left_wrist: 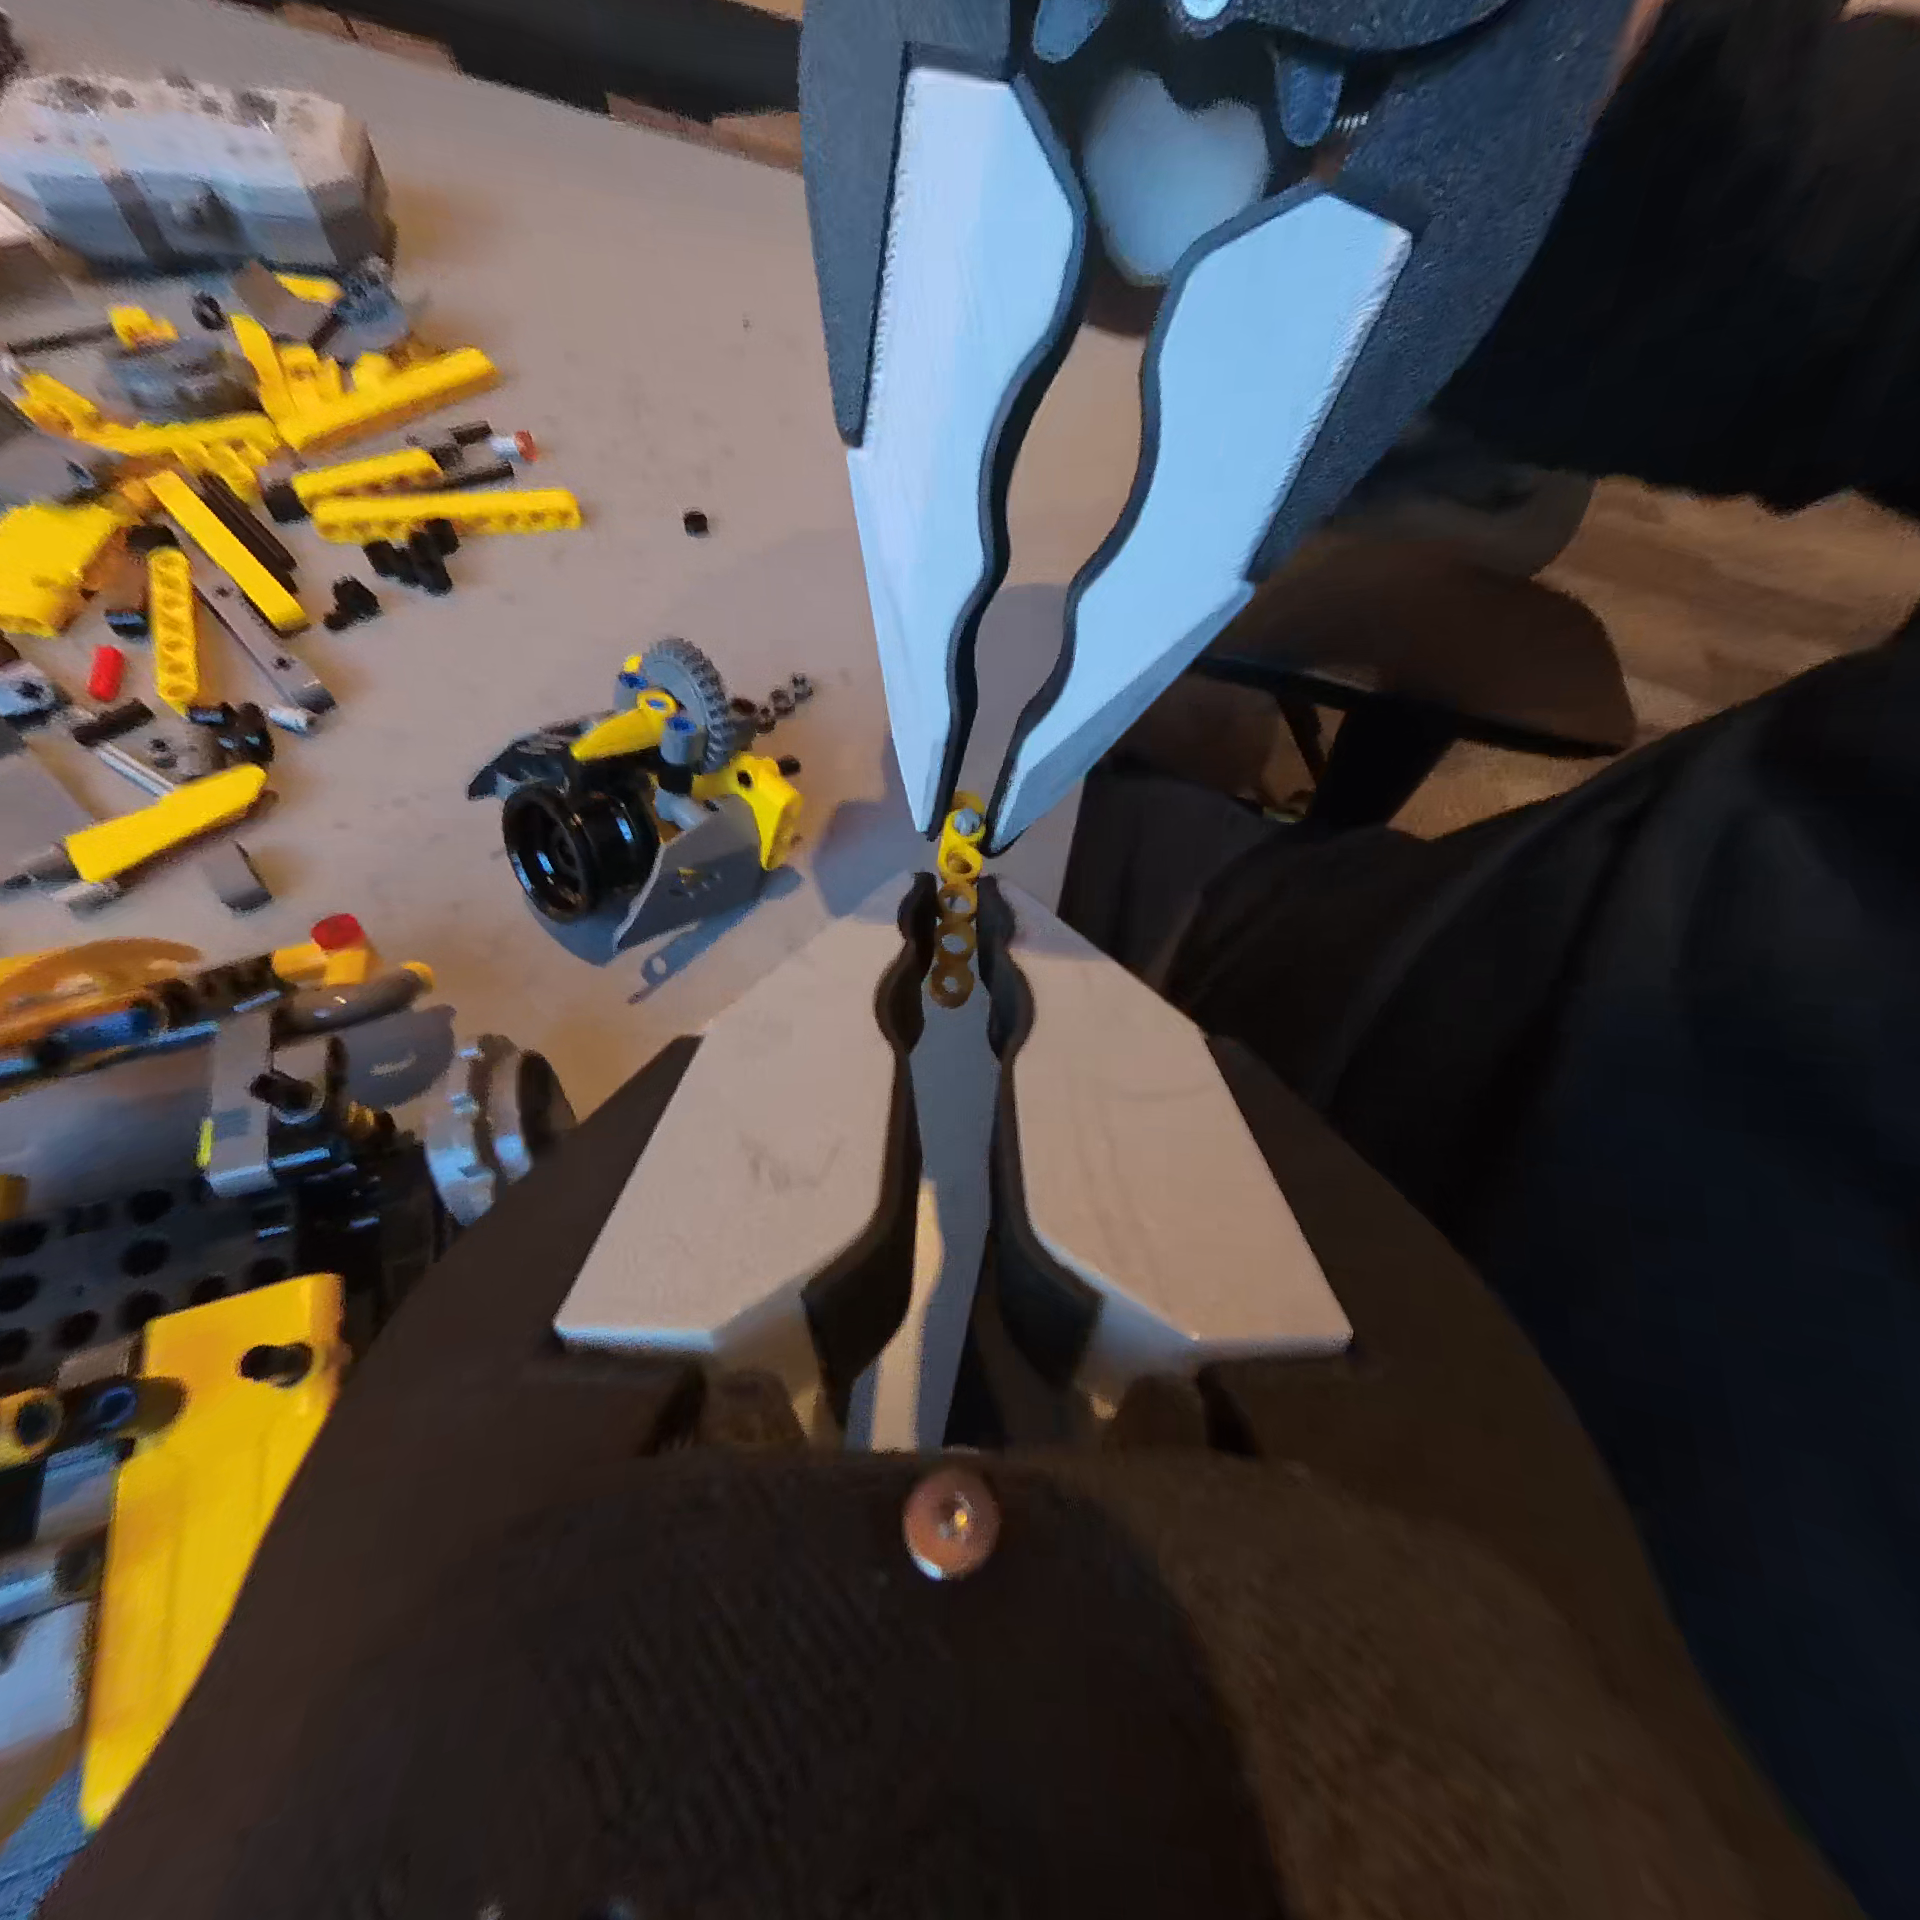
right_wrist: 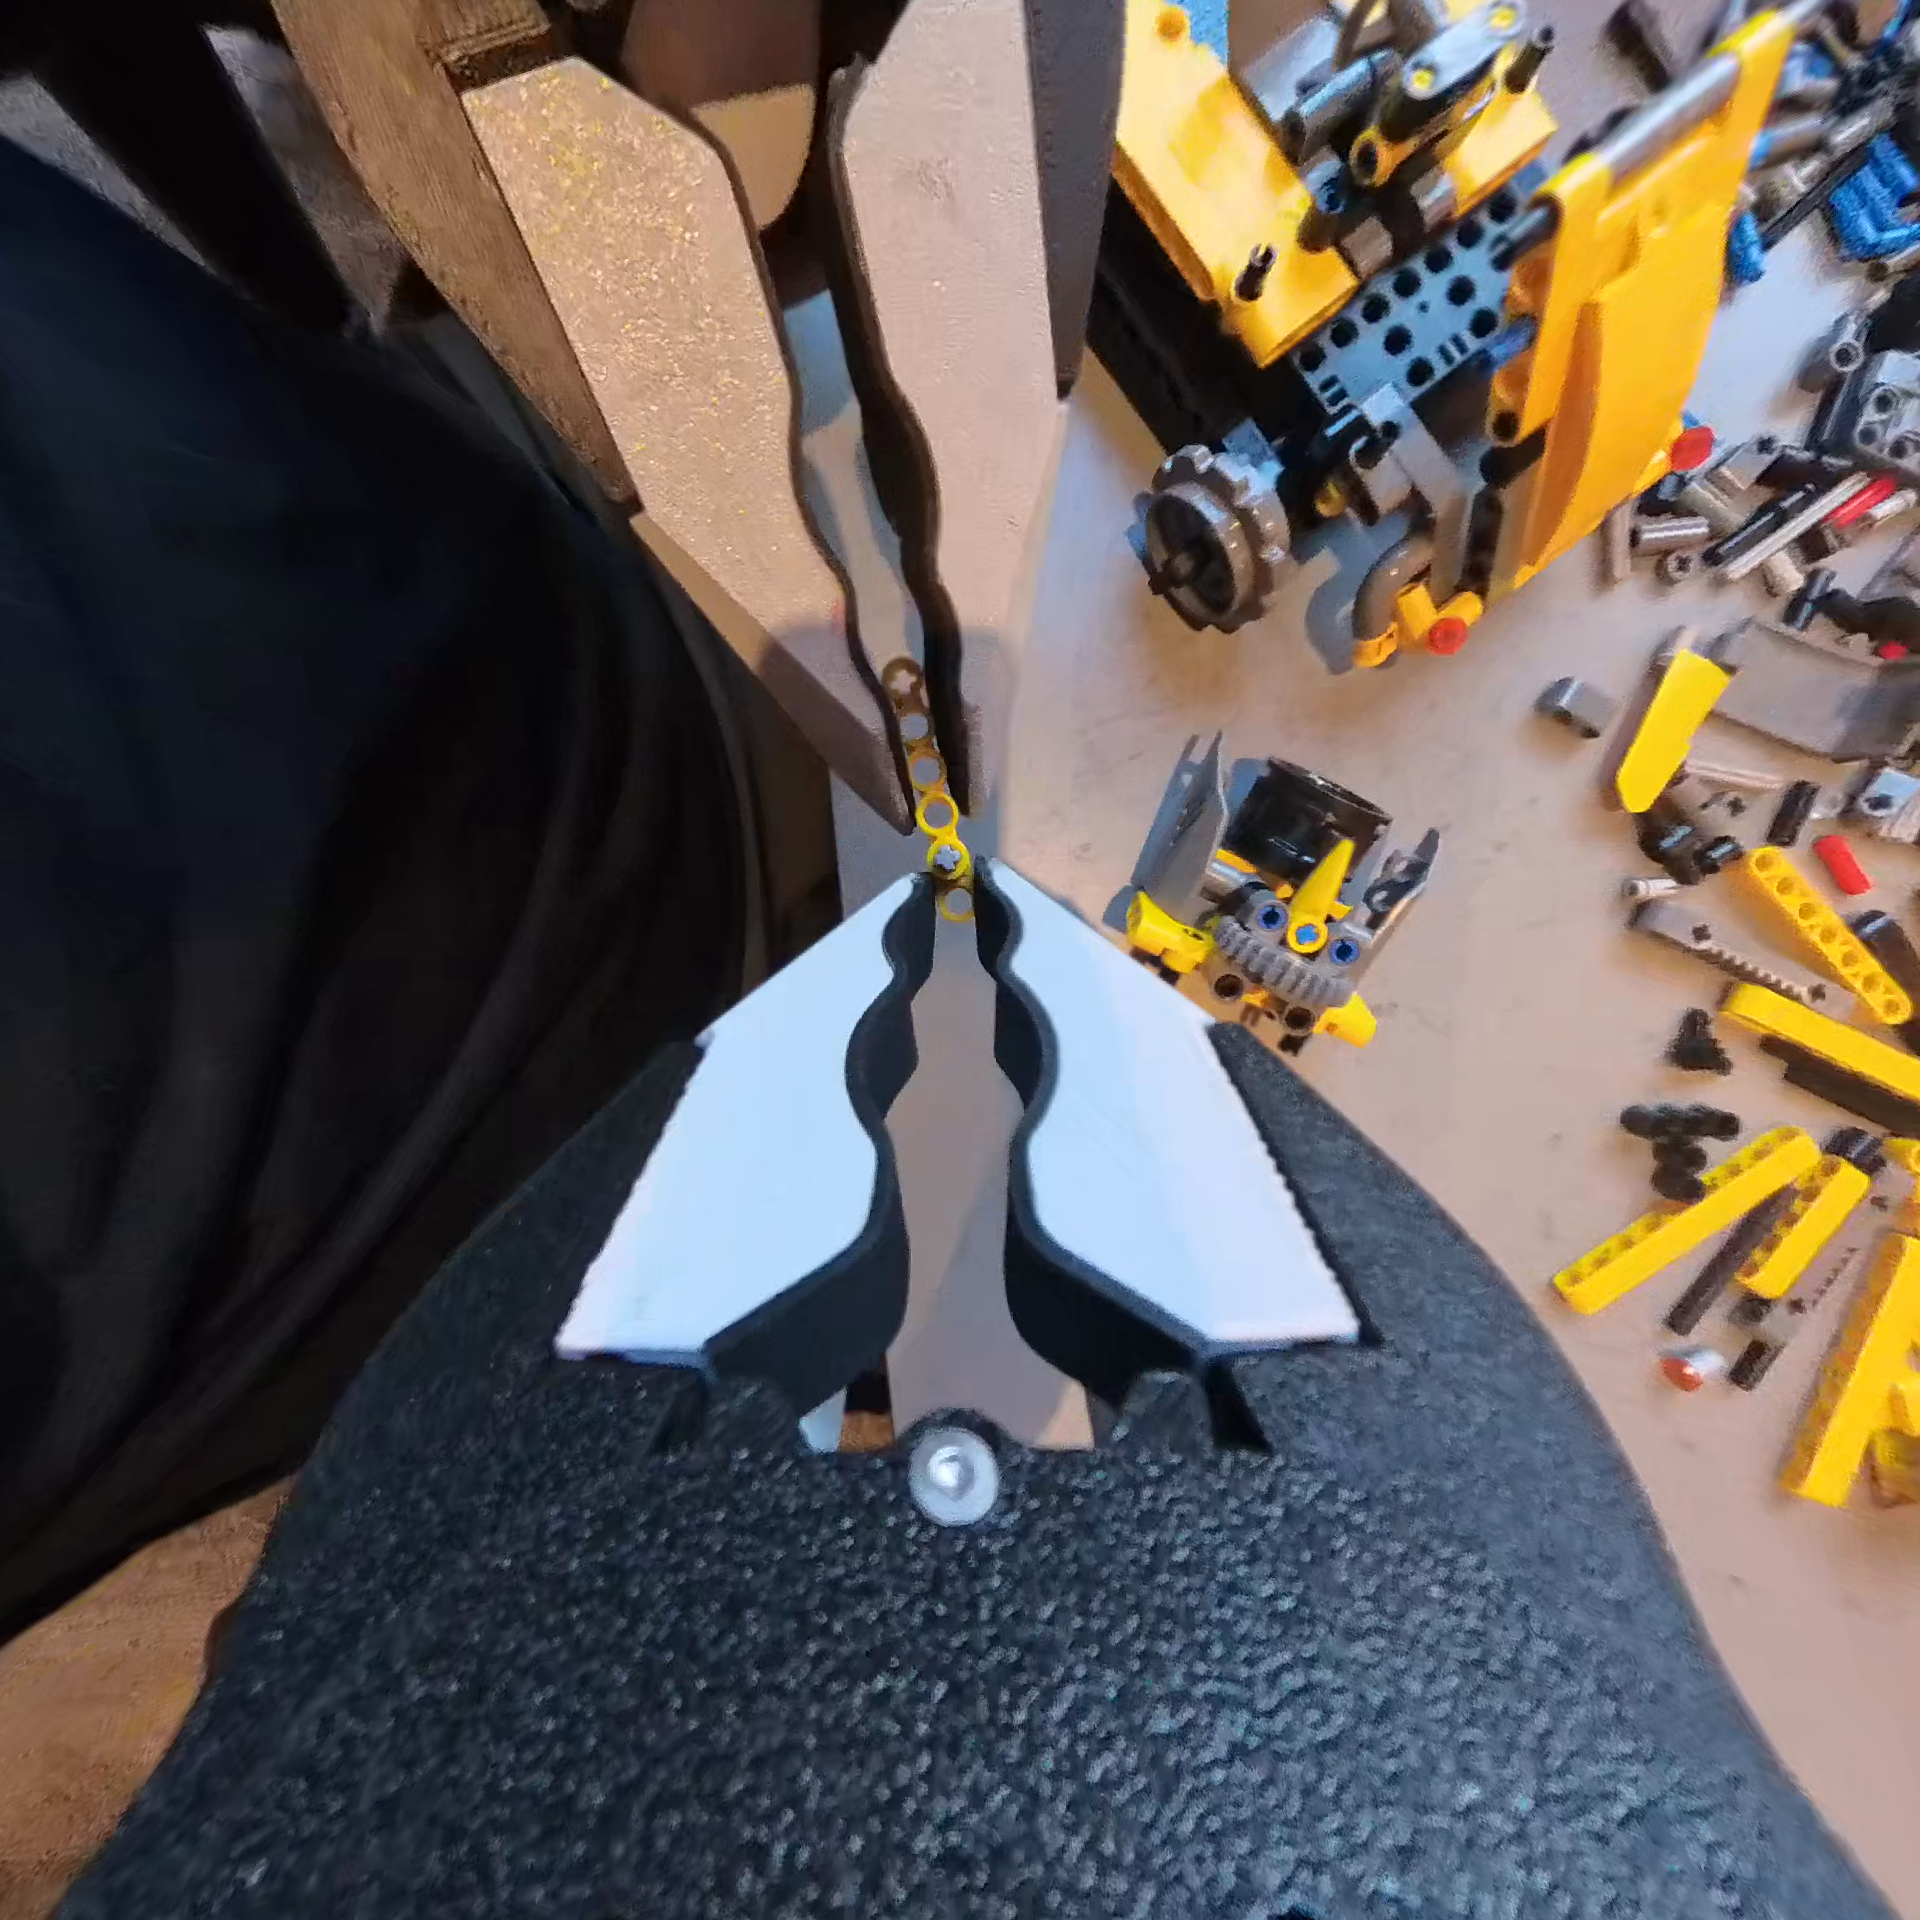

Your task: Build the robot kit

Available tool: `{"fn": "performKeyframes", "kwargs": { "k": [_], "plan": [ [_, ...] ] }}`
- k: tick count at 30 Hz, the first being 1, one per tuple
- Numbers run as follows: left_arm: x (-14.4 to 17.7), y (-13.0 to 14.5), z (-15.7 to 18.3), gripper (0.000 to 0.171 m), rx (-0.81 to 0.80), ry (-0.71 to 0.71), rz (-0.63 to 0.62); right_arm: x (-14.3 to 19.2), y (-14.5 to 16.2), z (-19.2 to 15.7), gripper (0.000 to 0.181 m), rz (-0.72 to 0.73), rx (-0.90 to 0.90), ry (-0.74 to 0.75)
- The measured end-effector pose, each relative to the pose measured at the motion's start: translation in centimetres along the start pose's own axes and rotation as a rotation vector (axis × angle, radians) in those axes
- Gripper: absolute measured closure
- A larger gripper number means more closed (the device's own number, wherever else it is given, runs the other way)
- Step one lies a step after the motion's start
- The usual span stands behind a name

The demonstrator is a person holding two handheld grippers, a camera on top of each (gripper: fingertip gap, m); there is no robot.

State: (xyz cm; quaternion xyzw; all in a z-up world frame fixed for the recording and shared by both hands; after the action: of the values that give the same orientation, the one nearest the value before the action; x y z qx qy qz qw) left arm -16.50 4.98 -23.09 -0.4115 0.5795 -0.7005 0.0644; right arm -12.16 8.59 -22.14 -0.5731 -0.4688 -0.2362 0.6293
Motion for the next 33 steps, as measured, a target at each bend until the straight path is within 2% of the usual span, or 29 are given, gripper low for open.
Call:
{"fn": "performKeyframes", "kwargs": {
  "k": [2, 3, 7, 13, 22, 24, 26, 29, 33],
  "plan": [
    [-1.4, 1.9, 0.3, 0.166, 0.021, 0.029, -0.047, -2.1, 1.1, 0.0, 0.174, -0.065, 0.009, -0.009],
    [-1.2, 1.8, -0.1, 0.166, 0.057, 0.018, -0.005, -2.7, 1.3, 0.1, 0.173, -0.060, -0.001, -0.016],
    [-0.7, 1.0, -0.5, 0.167, 0.028, -0.012, -0.015, -1.2, 0.5, 0.5, 0.174, -0.033, 0.002, 0.013],
    [-1.1, 1.8, -0.1, 0.167, 0.101, 0.042, -0.008, -1.7, 1.0, 0.3, 0.173, -0.064, -0.019, -0.030],
    [-0.7, 1.3, 0.2, 0.167, 0.052, 0.010, -0.037, -1.2, 0.6, 0.0, 0.174, -0.067, 0.014, -0.005],
    [-1.1, 2.0, 0.1, 0.166, 0.032, 0.002, -0.070, -1.5, 0.7, 0.1, 0.174, -0.055, 0.006, -0.011],
    [-1.3, 2.2, -0.1, 0.166, 0.087, 0.032, -0.041, -1.6, 0.9, 0.4, 0.173, -0.042, -0.023, -0.035],
    [-1.1, 1.4, -0.1, 0.167, 0.042, 0.009, -0.049, -1.1, 0.7, 0.1, 0.174, -0.071, 0.033, 0.026],
    [-1.5, 2.6, -0.2, 0.167, 0.090, 0.037, -0.067, -1.8, 0.9, 0.6, 0.174, -0.019, -0.046, -0.056]
  ]
}}
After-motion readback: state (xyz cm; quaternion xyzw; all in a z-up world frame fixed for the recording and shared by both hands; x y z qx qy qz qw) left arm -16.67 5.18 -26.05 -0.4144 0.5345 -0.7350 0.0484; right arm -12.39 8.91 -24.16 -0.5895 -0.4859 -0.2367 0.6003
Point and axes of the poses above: each gripper's, where its closed fingertips meet, x back along the fingers, y out of its underside, z = x × y across the jaws, the point moved 4 cm from there along x, back along the fingers, and after that the axes turned 10 degrees about -x, right-handed, at the moved point
